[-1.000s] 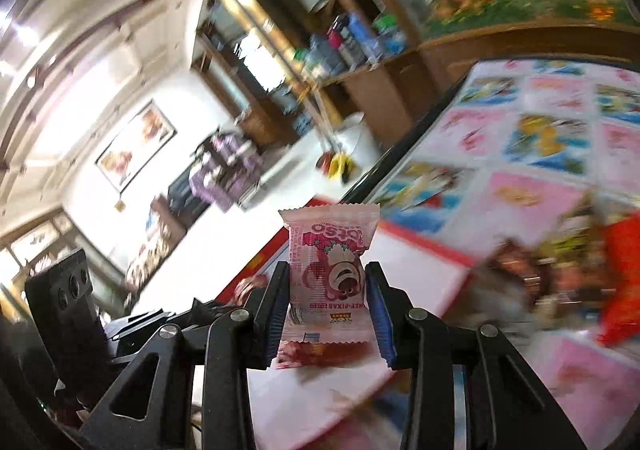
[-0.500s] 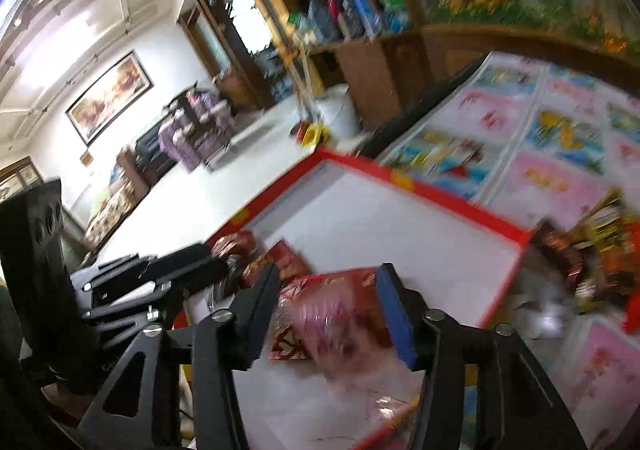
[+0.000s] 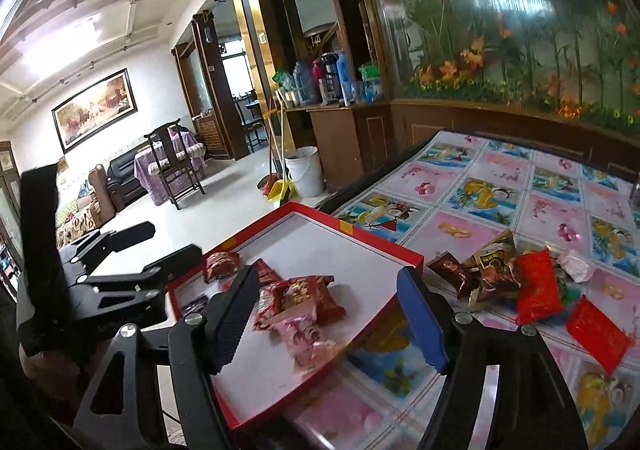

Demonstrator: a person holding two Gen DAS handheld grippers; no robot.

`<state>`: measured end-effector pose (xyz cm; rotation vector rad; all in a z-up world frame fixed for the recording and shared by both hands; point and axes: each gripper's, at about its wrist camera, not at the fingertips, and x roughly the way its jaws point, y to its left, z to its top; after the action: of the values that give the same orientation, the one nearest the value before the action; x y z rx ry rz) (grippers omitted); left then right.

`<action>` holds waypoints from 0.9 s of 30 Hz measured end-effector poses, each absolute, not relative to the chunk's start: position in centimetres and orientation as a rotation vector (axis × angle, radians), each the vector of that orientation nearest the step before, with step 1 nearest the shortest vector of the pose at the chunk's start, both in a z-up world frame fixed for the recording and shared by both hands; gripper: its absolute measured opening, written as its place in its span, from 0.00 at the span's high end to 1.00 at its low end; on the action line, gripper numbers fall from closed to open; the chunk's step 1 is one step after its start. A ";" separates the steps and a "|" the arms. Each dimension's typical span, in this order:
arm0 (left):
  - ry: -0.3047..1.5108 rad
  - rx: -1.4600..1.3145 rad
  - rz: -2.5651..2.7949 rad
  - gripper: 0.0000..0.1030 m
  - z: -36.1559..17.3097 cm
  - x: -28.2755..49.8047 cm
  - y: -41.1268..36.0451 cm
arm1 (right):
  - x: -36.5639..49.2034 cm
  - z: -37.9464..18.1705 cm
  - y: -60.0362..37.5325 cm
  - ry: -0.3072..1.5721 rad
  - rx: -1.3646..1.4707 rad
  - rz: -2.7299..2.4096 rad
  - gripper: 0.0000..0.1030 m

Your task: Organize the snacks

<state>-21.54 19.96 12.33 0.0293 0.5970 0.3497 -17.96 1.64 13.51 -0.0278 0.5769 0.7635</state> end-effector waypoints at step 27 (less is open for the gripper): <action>0.481 0.084 0.372 0.00 15.3 -28.5 17.4 | -27.2 17.8 -3.6 0.416 0.015 0.662 0.16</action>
<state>-28.50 17.40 15.32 0.0845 0.4812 0.3716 -27.17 -3.59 17.81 0.0145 0.4156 0.6623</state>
